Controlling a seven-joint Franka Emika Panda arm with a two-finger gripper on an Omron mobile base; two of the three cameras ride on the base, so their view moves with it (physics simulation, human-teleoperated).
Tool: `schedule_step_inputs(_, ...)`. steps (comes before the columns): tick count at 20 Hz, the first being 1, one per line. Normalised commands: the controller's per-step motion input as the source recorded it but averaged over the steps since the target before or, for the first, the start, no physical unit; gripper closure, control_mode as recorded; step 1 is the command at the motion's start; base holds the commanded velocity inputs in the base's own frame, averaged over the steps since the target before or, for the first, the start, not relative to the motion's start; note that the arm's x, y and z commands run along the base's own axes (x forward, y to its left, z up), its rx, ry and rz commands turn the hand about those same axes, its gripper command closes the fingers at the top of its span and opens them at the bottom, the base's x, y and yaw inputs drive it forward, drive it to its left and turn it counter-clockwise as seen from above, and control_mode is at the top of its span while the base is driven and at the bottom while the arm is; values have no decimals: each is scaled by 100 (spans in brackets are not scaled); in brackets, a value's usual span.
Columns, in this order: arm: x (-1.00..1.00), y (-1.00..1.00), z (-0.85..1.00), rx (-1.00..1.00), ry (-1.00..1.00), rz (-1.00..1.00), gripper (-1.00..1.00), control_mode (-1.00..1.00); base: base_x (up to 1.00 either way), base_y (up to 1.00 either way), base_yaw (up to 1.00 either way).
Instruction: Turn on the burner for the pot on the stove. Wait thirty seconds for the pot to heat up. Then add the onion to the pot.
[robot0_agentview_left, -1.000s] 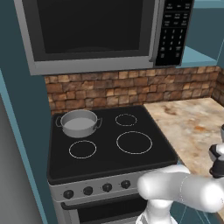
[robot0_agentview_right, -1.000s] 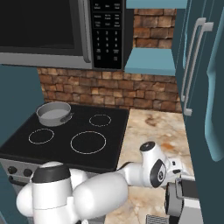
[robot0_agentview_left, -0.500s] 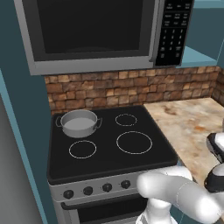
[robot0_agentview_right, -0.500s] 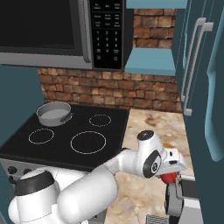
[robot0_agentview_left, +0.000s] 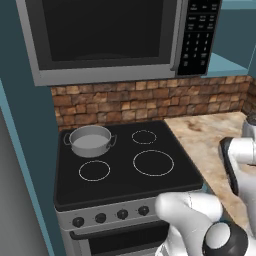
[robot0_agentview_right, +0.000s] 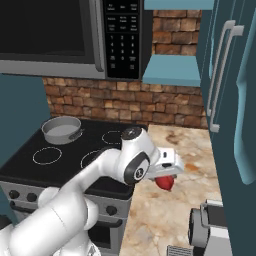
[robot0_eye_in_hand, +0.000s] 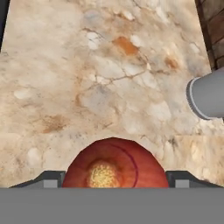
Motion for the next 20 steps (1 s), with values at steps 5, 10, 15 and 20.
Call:
schedule_step_inputs(5, 0, 100, 52, 0, -8, 0, 100, -100, 0, 0, 0)
schedule_step_inputs(10, 9, 100, 20, 1, -8, 0, 100, -100, 0, 0, 0)
schedule_step_inputs(15, 21, 100, 1, 6, -7, 0, 100, -100, 0, 0, 0)
schedule_step_inputs(20, 30, 100, 4, 12, -5, 0, 100, -100, 0, 0, 0)
